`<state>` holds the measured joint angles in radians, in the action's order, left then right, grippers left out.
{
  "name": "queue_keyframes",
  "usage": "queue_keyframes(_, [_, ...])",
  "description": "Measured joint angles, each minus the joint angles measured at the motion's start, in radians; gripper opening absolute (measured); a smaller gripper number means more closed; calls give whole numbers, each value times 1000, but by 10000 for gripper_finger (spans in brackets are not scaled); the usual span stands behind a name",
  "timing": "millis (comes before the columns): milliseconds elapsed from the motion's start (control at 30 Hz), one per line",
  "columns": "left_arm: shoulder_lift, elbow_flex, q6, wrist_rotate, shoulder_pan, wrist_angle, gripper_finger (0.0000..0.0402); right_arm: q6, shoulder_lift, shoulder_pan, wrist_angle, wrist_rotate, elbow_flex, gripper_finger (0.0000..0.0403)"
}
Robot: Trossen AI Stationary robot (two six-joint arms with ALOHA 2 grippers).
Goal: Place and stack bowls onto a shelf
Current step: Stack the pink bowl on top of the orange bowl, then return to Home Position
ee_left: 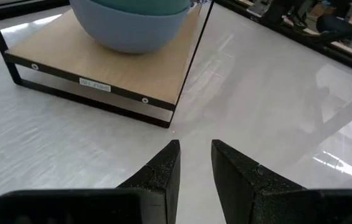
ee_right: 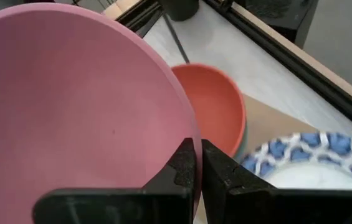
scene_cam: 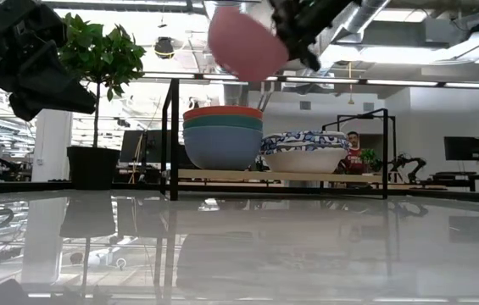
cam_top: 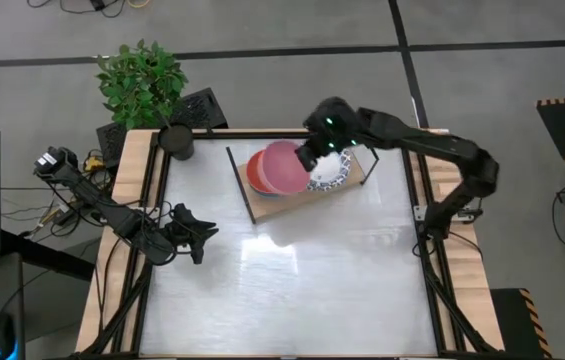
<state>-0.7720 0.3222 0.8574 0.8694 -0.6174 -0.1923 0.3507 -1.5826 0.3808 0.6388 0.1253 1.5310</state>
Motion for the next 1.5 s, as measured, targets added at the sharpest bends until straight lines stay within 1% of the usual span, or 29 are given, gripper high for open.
queue_keyframes(100, [0, 0, 0, 0, 0, -13, 77, -8, -85, 47, 21, 56, 77, 29])
queue_keyframes(267, [0, 0, 7, 0, 0, -30, 77, -30, -203, 104, 119, 68, 182, 29])
queue_keyframes(433, [0, 0, 8, 0, 0, -37, 77, -46, -272, 127, 141, 77, 233, 29])
queue_keyframes(567, [0, 0, 8, 1, 0, -39, 77, -49, -303, 127, 140, 88, 246, 29])
queue_keyframes(700, [0, 0, 12, 2, 0, -46, 77, -61, -306, 127, 146, 89, 246, 33])
queue_keyframes(933, [0, 0, 12, 8, 0, -46, 77, -88, -305, 118, 149, 90, 247, 98])
queue_keyframes(1200, [0, 0, 12, 7, 0, -46, 77, -98, -302, 118, 130, 90, 248, 142])
queue_keyframes(1333, [0, 0, 13, 7, 0, -46, 77, -147, -276, 116, 117, 87, 265, 149])
queue_keyframes(1500, [0, 0, 26, 7, 0, -45, 77, -185, -247, 84, 101, 86, 263, 137])
